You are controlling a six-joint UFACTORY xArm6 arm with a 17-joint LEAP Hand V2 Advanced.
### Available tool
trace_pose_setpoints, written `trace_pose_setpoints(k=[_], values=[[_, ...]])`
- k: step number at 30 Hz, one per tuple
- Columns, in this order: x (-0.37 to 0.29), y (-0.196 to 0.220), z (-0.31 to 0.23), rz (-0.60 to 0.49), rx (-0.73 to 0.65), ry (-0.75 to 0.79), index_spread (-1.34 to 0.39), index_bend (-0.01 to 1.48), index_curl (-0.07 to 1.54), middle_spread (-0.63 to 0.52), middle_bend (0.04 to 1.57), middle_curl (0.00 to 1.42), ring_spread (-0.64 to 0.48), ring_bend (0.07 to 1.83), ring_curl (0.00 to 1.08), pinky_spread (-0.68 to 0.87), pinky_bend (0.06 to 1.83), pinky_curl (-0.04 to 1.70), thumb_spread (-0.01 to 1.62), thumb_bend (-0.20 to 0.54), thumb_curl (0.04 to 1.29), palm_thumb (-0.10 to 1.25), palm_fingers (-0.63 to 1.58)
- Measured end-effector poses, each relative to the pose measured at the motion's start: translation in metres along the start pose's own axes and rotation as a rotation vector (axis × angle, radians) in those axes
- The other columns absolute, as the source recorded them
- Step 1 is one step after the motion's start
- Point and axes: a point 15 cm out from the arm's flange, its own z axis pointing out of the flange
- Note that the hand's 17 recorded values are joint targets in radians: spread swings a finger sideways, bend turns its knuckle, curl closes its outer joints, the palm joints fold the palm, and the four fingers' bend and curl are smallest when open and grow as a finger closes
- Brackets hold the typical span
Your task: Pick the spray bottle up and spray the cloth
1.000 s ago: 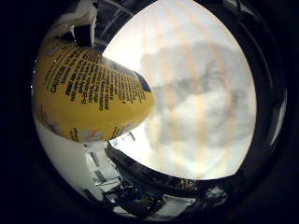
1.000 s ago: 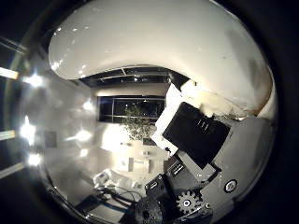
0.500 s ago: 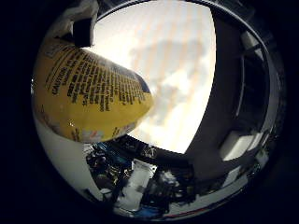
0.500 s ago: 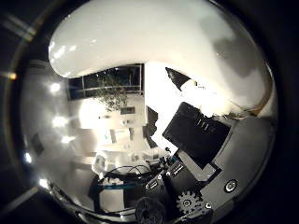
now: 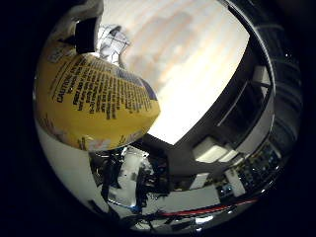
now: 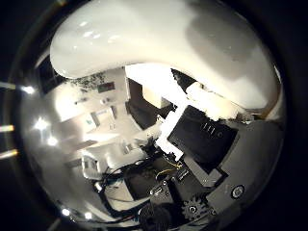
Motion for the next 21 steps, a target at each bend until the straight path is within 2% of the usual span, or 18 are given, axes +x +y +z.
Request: trace_pose_setpoints(k=[11,21], values=[[-0.035,-0.014,0.033,-0.075,-0.118,0.282,-0.18,1.17,0.66,-0.07,1.34,0.56,-0.15,1.45,0.55,-0.2,1.03,1.15,0.89,-0.015,0.83,1.05,1.22],[-0.067,-0.028,0.065,-0.148,-0.191,0.468,-0.18,1.16,0.66,-0.07,1.34,0.56,-0.15,1.45,0.55,-0.2,1.03,1.16,0.89,-0.016,0.82,1.05,1.22]])
